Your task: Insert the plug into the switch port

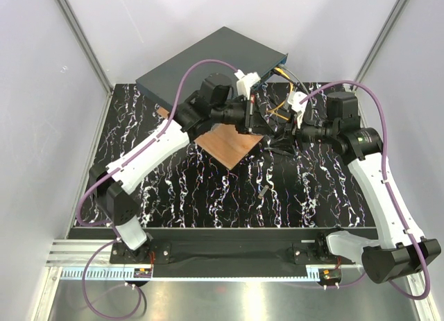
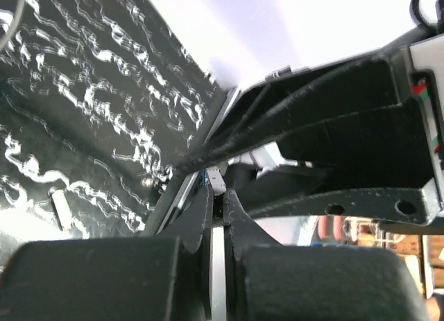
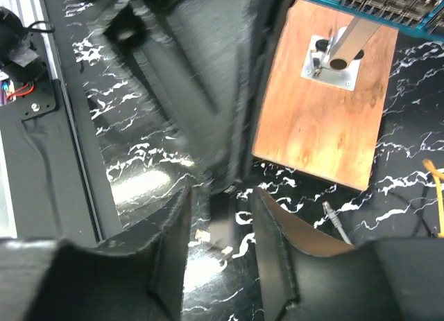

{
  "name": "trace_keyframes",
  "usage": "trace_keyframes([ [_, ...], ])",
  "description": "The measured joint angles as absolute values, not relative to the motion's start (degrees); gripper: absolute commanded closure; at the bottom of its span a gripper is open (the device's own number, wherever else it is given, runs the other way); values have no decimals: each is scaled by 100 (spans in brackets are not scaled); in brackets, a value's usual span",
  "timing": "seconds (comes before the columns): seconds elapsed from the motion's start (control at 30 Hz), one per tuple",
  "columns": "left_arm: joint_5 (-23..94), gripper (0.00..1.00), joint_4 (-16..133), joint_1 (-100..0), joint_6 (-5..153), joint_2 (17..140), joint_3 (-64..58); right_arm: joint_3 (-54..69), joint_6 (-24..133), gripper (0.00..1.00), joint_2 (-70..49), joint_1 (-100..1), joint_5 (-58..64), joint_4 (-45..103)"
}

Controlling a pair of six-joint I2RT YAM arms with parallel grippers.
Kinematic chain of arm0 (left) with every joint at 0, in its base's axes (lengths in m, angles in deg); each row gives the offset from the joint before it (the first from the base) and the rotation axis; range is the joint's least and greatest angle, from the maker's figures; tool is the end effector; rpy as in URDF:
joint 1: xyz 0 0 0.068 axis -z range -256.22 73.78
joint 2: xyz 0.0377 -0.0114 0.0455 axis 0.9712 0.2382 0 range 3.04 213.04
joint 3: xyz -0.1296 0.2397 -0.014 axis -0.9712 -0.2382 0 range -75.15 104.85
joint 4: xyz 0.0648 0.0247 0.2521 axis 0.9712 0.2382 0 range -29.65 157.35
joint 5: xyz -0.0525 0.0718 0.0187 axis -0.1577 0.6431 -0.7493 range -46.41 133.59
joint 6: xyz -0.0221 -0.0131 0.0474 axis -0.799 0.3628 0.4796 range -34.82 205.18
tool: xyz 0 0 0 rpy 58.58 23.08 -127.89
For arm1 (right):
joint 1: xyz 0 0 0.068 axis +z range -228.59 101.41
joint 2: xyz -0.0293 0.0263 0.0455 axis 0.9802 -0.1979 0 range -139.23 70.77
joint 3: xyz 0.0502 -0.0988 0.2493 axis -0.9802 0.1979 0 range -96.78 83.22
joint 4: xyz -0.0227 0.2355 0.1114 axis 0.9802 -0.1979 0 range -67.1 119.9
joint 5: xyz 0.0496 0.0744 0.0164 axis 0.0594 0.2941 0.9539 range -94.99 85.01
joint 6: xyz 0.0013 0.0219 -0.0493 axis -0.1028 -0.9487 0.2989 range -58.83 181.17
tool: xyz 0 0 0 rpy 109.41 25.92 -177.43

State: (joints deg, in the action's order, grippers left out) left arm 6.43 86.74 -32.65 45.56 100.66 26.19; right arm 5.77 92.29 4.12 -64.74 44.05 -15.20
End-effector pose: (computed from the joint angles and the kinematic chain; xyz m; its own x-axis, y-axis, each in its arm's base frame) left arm 0.2679 -0.2845 0.4115 -0.8230 0.0815 -0.5622 0.5561 0.3183 -0.7678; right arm 0.2123 0.0801 0.4058 -0.0744 -0.3672 -0.9271 -0.9356 0.3474 -0.0625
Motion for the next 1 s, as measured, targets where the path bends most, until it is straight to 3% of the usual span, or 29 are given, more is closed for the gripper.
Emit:
trace_keyframes([
  [0.2,114,100,8062,-3809,4324,9959,2228,526,9152,48,438,-6474,4392,-1354],
  [0.43,-323,100,7334,-3986,4018,9483,1688,424,9237,30,609,-6474,4411,-1225],
  [0.67,-623,100,6536,-3993,3605,9205,1358,603,9281,35,1085,-6474,4475,-926],
  [1.0,-636,100,5881,-4161,3059,9295,1336,596,9393,44,862,-6260,4267,-451],
])
